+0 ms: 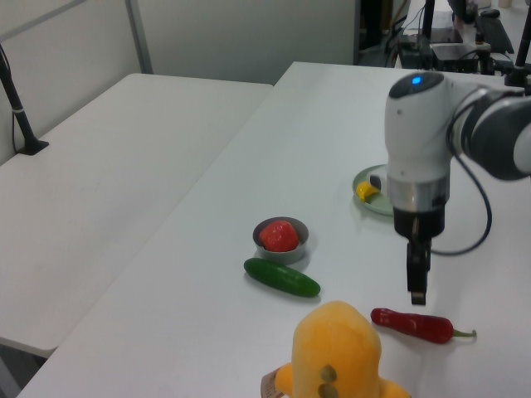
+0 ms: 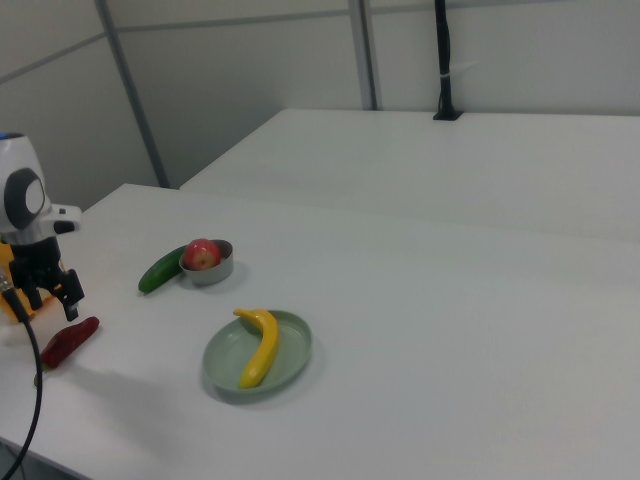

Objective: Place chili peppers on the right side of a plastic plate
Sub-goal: 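Lower the gripper onto the red chili pepper and close on it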

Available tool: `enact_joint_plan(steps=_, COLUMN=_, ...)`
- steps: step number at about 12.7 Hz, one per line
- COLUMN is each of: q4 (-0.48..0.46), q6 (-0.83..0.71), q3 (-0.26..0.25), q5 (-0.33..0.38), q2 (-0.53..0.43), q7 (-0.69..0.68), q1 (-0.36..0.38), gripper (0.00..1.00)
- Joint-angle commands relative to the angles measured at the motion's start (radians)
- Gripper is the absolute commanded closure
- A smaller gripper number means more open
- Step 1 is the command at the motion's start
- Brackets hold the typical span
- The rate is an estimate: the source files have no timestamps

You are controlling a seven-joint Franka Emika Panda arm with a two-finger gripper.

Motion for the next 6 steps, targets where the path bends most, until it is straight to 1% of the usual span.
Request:
enact_joint_plan(steps=1, q4=0.002, q6=0.071, q3=-0.004, q5=-0.101, q2=0.093, q7=0.098, q1=0.05, gripper=0.0)
enact_joint_plan(steps=3, q4=0.007, q6=0.091, q3=-0.004, q5=-0.144, q2=0.127, q7=0.123, q1=0.052, gripper=0.0)
enact_joint_plan(steps=5, q4=0.008, q6=0.095, q3=-0.004, q5=-0.163, q2=0.145, q7=0.123, q1=0.052, gripper=0.0)
enact_joint_plan(steps=6, q4=0.008, q6=0.105, q3=-0.004, q5=-0.172, q2=0.15, q7=0.122, q1=0.053, gripper=0.12)
